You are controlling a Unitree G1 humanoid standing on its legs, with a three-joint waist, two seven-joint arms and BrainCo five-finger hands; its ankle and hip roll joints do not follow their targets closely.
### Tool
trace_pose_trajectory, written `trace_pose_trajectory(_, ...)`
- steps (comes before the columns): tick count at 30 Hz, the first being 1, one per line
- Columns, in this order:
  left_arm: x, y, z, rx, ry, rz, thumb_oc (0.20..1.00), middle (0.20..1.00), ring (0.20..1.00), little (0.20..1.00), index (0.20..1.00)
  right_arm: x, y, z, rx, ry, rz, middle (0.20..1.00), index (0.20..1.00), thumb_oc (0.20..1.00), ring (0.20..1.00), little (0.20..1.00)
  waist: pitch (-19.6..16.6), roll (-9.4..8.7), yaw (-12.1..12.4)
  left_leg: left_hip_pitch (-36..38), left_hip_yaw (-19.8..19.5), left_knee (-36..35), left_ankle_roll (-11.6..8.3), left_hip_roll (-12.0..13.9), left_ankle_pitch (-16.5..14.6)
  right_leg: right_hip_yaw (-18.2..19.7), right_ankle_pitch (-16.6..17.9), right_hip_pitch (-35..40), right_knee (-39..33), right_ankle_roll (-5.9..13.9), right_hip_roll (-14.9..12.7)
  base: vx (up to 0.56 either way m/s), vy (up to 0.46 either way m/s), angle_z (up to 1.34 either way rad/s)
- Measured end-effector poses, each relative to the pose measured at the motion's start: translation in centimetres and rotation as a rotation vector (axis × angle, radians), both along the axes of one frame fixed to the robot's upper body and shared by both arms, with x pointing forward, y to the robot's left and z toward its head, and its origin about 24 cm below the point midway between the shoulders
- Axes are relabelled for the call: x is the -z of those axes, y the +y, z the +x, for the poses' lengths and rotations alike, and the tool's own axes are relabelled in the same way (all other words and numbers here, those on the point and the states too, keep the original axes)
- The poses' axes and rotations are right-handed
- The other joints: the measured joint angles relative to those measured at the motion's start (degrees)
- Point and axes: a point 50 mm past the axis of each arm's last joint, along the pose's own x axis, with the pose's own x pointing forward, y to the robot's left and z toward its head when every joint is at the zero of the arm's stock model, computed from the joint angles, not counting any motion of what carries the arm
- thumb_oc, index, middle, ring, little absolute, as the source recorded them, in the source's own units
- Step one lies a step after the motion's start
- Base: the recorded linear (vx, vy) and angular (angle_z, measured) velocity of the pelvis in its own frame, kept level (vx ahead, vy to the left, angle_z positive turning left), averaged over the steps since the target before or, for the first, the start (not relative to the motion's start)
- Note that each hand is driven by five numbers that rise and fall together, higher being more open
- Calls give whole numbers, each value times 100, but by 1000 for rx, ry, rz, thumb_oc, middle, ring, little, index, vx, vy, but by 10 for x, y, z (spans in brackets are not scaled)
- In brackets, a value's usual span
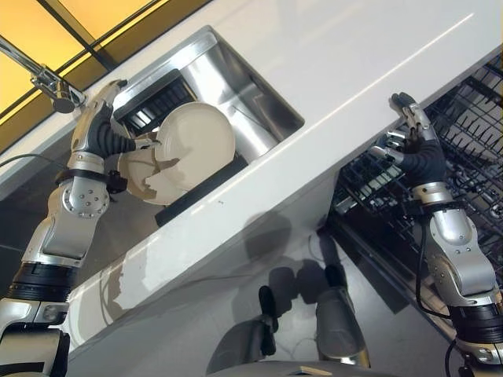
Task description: Pick up plates and place into dishwasher.
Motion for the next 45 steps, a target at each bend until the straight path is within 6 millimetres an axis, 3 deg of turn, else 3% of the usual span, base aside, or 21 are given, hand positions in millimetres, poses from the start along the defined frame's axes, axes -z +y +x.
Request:
trace_pose_trajectory(9,3,1,18,-19,46,-51,1000,1000,1000,1000,1000,17,10,4,-53,71,6,1000,1000,1000,1000,1000,-70,-136,111,69,-194,92,-321,390,99,-319,-197,12,376,-393,407,-29,-254,6)
trace_pose_trajectory(12,17,11,23,-59,108,-87,1000,1000,1000,1000,1000,27,18,8,-67,106,34,1000,1000,1000,1000,1000,-48,-305,158,-178,-360,1014,-370,279,121,-236,-345,85,606,-485,358,162,-101,1)
trace_pose_trajectory(13,23,14,23,-72,135,-95,1000,1000,1000,1000,1000,35,21,9,-69,133,58,1000,1000,1000,1000,1000,-56,-385,286,-240,-503,1408,-390,230,176,-122,-335,234,574,-517,354,263,86,-38)
trace_pose_trajectory(15,30,18,21,-77,158,-115,1000,1000,1000,1000,1000,48,26,9,-74,181,69,1000,1000,1000,1000,1000,-90,-438,395,-230,-783,1621,-318,99,144,40,-283,500,359,-569,379,244,146,-50)
trace_pose_trajectory(17,28,24,19,-77,148,-112,1000,1000,1000,1000,1000,53,29,7,-87,205,58,1000,1000,1000,1000,1000,-123,-389,430,-13,-842,1133,-67,-226,-90,154,-253,582,157,-594,407,169,170,-55)
trace_pose_trajectory(18,26,27,18,-78,140,-116,1000,1000,1000,1000,1000,53,29,7,-90,209,49,1000,1000,1000,1000,1000,-180,-299,410,35,-881,819,143,-336,-355,226,-218,535,28,-562,513,101,201,-68)
trace_pose_trajectory(19,24,30,16,-79,123,-126,1000,1000,1000,1000,1000,52,28,7,-92,204,41,1000,1000,1000,1000,1000,-260,-98,455,79,-1042,499,280,-346,-444,316,-185,428,-11,-517,762,28,203,-107)
trace_pose_trajectory(20,22,34,13,-92,104,-131,1000,1000,1000,1000,1000,51,30,7,-99,196,47,1000,1000,1000,1000,1000,-196,-156,627,57,-812,559,262,-257,-377,401,-314,177,762,-583,965,-4,228,-107)
trace_pose_trajectory(21,31,38,8,-110,120,-136,1000,1000,1000,1000,1000,52,31,6,-104,201,48,1000,1000,1000,1000,1000,-200,-271,605,16,-752,587,256,-284,-375,317,-524,148,1285,-619,973,0,245,-72)
trace_pose_trajectory(22,39,41,4,-123,148,-130,1000,1000,1000,1000,1000,52,29,6,-103,199,45,1000,1000,1000,1000,1000,-281,-453,554,25,-732,516,238,-443,-294,275,-803,284,1099,-672,812,21,225,-34)
trace_pose_trajectory(23,43,40,4,-127,153,-143,1000,1000,1000,1000,1000,47,24,8,-92,186,30,1000,1000,1000,1000,1000,-231,-471,571,-24,-709,469,216,-440,-215,244,-790,274,907,-672,753,48,280,-9)
trace_pose_trajectory(27,46,44,6,-155,152,-154,1000,1000,1000,1000,1000,47,13,8,-65,204,34,1000,1000,1000,1000,1000,-4,-335,338,-196,-819,381,207,-450,-61,119,-632,209,673,-637,695,8,258,11)
trace_pose_trajectory(37,15,36,21,-118,54,-191,1000,1000,1000,1000,1000,46,15,9,-62,201,49,1000,1000,1000,1000,1000,508,-199,312,-322,-558,119,320,-466,20,314,-547,-65,519,-520,694,63,155,-13)
trace_pose_trajectory(45,6,42,26,-137,76,-189,1000,1000,1000,1000,1000,42,17,11,-54,183,30,1000,1000,1000,1000,1000,542,-190,280,-256,-506,53,331,-420,25,308,-440,52,321,-515,701,65,65,-4)
